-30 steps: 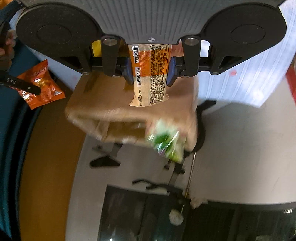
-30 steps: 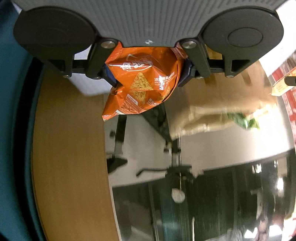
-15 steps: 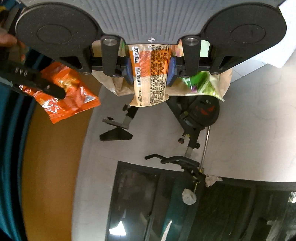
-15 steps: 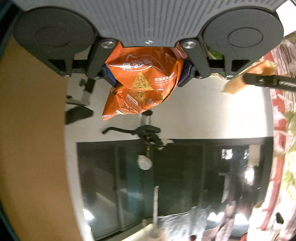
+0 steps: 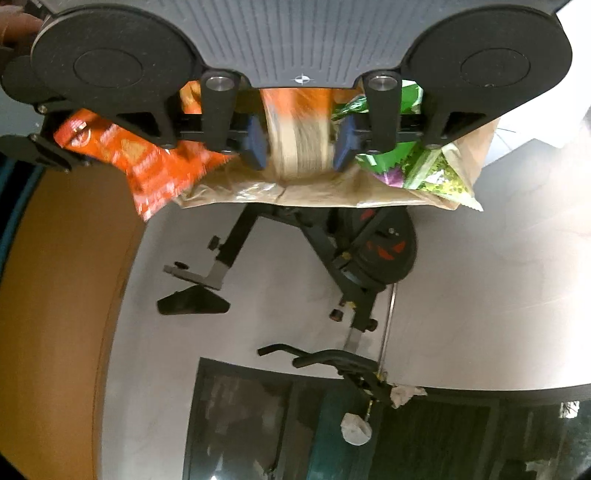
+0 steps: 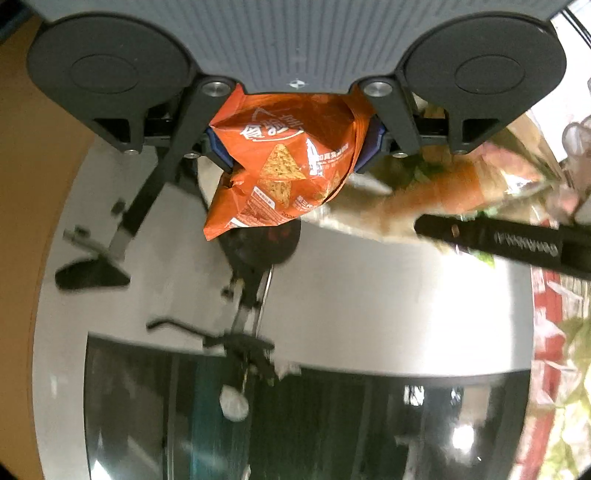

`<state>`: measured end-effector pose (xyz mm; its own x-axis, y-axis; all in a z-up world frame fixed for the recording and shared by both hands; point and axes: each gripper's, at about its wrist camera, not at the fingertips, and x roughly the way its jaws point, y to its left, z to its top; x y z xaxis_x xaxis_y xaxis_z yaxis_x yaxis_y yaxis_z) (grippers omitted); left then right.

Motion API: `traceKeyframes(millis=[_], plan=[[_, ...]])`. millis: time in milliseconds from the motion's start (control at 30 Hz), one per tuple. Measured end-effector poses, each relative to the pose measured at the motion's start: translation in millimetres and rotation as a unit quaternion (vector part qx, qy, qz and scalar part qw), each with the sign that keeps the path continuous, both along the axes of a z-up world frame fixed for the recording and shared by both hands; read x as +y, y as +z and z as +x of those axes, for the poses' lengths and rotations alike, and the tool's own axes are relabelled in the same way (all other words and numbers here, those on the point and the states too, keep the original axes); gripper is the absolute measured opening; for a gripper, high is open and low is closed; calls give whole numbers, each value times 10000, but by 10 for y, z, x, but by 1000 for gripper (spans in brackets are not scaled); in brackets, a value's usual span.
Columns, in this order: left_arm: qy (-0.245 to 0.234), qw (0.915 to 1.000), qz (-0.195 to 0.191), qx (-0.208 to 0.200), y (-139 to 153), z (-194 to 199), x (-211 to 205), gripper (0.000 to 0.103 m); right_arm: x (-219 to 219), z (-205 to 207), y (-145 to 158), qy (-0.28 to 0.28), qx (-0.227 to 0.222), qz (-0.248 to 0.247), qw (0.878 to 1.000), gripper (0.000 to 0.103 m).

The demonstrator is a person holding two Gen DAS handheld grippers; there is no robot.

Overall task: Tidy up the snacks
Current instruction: 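Carry both packets over the box and open both tools to drop them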

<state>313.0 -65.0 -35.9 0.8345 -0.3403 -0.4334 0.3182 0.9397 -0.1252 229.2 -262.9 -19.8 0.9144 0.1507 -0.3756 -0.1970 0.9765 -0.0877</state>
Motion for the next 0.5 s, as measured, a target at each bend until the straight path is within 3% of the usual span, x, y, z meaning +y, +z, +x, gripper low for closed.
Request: traceKeyframes(millis=[167,500], plan=[[-123,9999,-9,-13,31,-66,38,67,-101,-80,-55,-26,177,232,9996,85],[-109,9995,203,-193,148,-419,177,74,-122,-392,100,17,185,497,9986,86]])
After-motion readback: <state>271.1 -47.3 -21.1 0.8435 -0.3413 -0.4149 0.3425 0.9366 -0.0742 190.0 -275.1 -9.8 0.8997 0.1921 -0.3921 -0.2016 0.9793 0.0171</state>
